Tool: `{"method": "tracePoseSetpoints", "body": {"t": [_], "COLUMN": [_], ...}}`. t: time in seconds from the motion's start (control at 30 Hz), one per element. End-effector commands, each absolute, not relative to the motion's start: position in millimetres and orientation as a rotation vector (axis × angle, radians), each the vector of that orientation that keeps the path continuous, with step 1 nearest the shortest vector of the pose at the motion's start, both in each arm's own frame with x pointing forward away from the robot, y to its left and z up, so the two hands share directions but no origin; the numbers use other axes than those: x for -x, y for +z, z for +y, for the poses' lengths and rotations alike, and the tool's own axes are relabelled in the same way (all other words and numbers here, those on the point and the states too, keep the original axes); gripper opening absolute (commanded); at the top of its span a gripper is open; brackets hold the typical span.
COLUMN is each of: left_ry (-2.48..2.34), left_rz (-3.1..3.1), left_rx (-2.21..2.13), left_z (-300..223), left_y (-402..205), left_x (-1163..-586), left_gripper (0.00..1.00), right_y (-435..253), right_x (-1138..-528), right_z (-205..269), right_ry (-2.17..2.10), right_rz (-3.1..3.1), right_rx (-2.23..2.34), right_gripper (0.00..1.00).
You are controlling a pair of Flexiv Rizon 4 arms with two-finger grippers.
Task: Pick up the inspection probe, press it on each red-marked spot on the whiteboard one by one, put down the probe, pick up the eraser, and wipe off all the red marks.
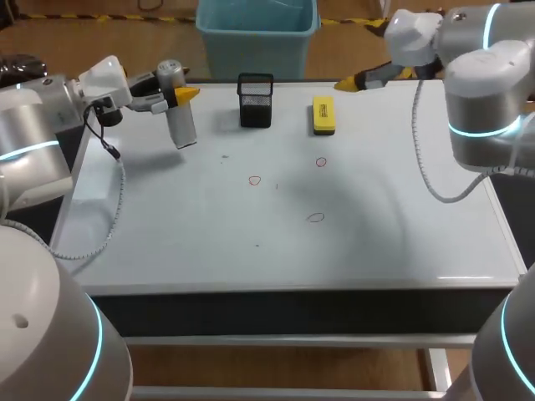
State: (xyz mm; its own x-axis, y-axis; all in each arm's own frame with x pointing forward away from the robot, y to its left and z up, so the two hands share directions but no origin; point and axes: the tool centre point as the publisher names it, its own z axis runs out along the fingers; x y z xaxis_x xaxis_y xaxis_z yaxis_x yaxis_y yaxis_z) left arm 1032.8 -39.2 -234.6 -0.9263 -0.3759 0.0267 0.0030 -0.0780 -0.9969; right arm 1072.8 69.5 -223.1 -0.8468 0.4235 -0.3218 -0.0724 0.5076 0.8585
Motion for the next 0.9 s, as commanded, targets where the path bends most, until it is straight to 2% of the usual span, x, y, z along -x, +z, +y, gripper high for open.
{"method": "tracePoseSetpoints", "body": {"t": [0.03,0.37,0.63,0.8,0.9], "left_ry": [-2.091,-2.091,-2.091,-2.091,-2.091], "left_rz": [1.93,1.93,1.93,1.93,1.93], "left_rx": [0.407,0.407,0.407,0.407,0.407], "left_z": [-39.8,-39.8,-39.8,-39.8,-39.8], "left_y": [-234.1,-234.1,-234.1,-234.1,-234.1], "left_x": [-1032.6,-1032.6,-1032.6,-1032.6,-1032.6], "left_gripper": [0.0,0.0,0.0,0.0,0.0], "right_y": [-229.6,-250.5,-275.1,-289.9,-292.5], "right_x": [-1090.0,-1098.8,-1100.9,-1105.7,-1109.4], "right_z": [80.5,102.0,101.2,89.2,83.7], "right_ry": [1.111,0.781,0.45,0.225,0.291], "right_rz": [2.575,2.649,2.669,2.668,2.772], "right_rx": [0.308,0.945,1.334,1.401,1.197], "right_gripper": [1.0,1.0,1.0,1.0,1.0]}}
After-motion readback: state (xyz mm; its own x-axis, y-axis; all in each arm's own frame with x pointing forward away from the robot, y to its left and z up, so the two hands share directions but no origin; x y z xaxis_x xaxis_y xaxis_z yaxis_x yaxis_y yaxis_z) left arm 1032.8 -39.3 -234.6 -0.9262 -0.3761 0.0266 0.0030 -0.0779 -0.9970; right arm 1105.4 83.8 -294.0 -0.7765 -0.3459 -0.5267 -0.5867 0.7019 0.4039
